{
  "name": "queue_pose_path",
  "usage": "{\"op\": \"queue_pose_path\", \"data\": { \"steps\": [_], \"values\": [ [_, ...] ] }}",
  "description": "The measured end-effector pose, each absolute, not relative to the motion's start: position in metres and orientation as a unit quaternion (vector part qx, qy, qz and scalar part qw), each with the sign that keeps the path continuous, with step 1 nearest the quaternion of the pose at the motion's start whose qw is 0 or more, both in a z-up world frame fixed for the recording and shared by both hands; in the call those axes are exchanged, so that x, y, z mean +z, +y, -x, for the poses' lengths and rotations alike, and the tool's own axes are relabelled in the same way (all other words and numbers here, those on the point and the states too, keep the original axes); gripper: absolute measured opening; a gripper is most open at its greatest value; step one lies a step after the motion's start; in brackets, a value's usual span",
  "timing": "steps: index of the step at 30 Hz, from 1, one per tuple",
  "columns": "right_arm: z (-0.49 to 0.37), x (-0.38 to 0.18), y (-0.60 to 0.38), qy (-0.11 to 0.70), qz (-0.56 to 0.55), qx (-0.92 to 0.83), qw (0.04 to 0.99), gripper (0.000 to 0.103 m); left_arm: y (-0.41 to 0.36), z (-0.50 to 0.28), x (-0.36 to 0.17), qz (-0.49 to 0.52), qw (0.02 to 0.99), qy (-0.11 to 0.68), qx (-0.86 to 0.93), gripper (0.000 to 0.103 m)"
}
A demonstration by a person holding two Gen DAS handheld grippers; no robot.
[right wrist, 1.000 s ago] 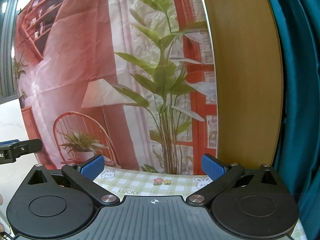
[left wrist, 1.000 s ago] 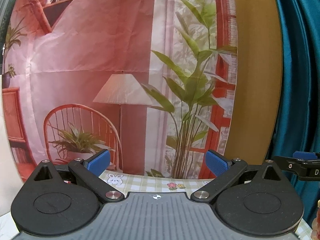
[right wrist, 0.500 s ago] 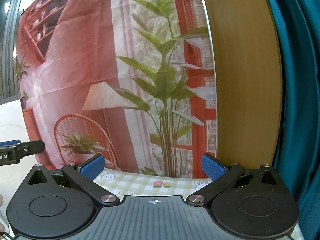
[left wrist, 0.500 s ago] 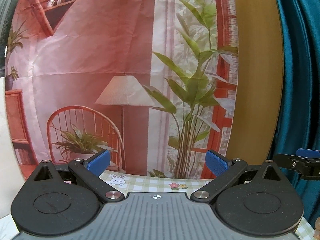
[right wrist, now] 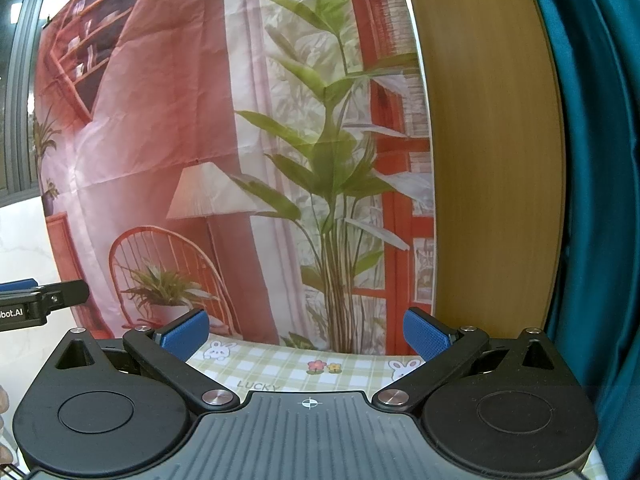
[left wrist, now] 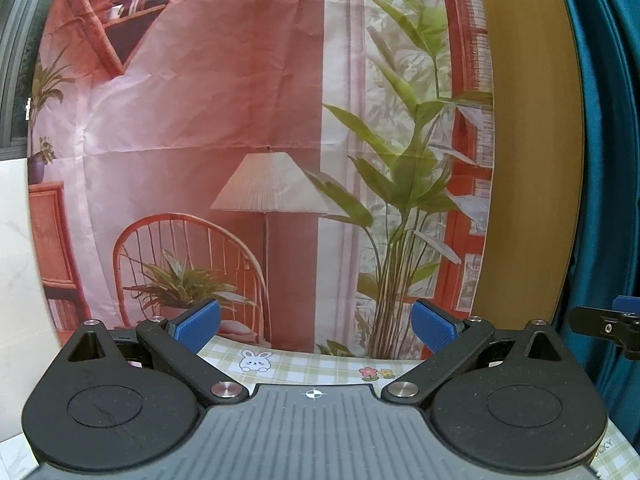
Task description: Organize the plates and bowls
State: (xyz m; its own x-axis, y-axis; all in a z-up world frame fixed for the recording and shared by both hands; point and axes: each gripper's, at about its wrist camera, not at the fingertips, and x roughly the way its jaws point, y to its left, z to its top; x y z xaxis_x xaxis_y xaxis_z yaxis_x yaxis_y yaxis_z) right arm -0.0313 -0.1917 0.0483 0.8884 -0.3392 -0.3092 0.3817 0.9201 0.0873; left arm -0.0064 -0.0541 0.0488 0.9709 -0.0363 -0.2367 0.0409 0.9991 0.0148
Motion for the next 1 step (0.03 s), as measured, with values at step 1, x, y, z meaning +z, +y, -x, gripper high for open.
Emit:
{"op": "queue_pose_path", "data": {
  "steps": [1],
  "values": [
    [0.0313, 0.0483, -0.1917, 0.146, -0.073, -0.186, 0.969, 0.103, -0.0538, 0.0060, 0.0488, -0.009, 0.993, 0.120, -0.020, 0.102]
  ]
}}
